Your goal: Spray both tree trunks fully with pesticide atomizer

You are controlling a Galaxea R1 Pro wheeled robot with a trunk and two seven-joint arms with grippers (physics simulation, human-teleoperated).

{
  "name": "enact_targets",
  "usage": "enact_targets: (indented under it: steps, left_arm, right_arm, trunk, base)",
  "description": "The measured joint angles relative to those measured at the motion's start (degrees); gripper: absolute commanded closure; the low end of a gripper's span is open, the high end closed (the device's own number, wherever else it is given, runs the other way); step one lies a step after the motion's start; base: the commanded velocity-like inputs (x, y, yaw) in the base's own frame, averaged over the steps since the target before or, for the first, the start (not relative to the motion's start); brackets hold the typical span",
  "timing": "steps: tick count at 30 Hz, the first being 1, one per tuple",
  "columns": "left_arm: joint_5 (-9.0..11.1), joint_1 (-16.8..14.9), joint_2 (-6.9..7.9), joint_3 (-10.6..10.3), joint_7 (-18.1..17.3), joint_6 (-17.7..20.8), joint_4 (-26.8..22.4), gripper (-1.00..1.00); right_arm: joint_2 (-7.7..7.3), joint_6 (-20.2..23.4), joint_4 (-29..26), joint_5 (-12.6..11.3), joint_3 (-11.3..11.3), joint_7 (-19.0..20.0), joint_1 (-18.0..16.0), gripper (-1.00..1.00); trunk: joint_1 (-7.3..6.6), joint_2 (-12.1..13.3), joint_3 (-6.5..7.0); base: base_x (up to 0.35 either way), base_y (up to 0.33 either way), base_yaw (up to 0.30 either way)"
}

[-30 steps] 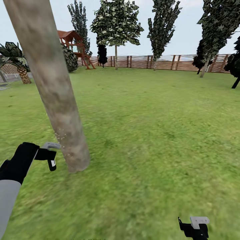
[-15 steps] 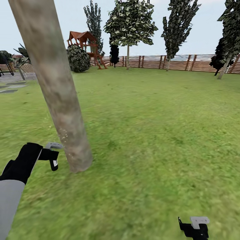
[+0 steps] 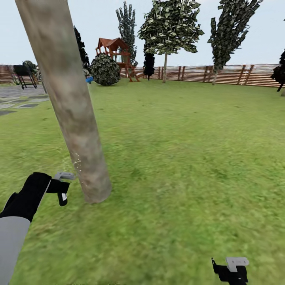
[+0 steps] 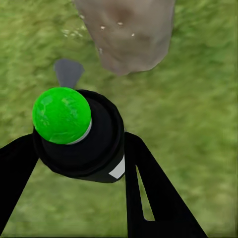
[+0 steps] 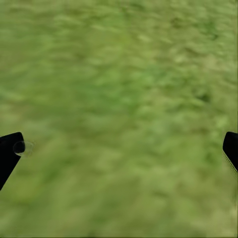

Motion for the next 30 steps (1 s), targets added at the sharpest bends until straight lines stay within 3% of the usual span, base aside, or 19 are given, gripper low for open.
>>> enact_targets:
  steps: [5, 14, 19, 24, 27, 30]
  left_arm:
    - [0.2, 1.96, -0.03, 0.0, 0.25, -0.08, 0.06, 1.0]
    - [0.03, 5.77, -1.76, -0.18, 0.26, -0.27, 0.09, 1.0]
    - [-0.27, 8.21, -1.85, -0.01, 0.5, -0.35, 0.0, 1.0]
    - [0.18, 10.85, -2.32, 0.0, 4.96, -0.55, 0.0, 1.0]
    - [0.35, 11.69, -3.04, 0.69, 5.45, -5.46, 0.05, 1.0]
    - [0.24, 11.95, -4.01, 3.4, 5.62, -7.4, 0.06, 1.0]
  right_arm:
    - [0.0, 0.0, 0.0, -0.03, 0.0, 0.01, 0.0, -1.0]
    - [0.0, 0.0, 0.0, -0.05, 0.0, 0.0, 0.0, -1.0]
    - [0.0, 0.0, 0.0, -0.05, 0.0, 0.01, 0.0, -1.0]
    - [0.0, 0.0, 0.0, -0.05, 0.0, 0.01, 0.0, -1.0]
    - [0.0, 0.0, 0.0, -0.05, 0.0, -0.04, 0.0, -1.0]
    - [0.0, 0.0, 0.0, -0.05, 0.0, -0.07, 0.0, -1.0]
  trunk:
    - [0.0, 0.0, 0.0]
    - [0.0, 0.0, 0.0]
    - [0.0, 0.0, 0.0]
    - [0.0, 0.0, 0.0]
    - [0.0, 0.0, 0.0]
    - [0.0, 0.0, 0.0]
  base:
    - [0.183, -0.235, 0.238]
    - [0.242, -0.185, 0.011]
    - [0.055, -0.042, 0.0]
    - [0.001, -0.001, 0.0]
    - [0.0, 0.0, 0.083]
    - [0.026, -0.026, 0.24]
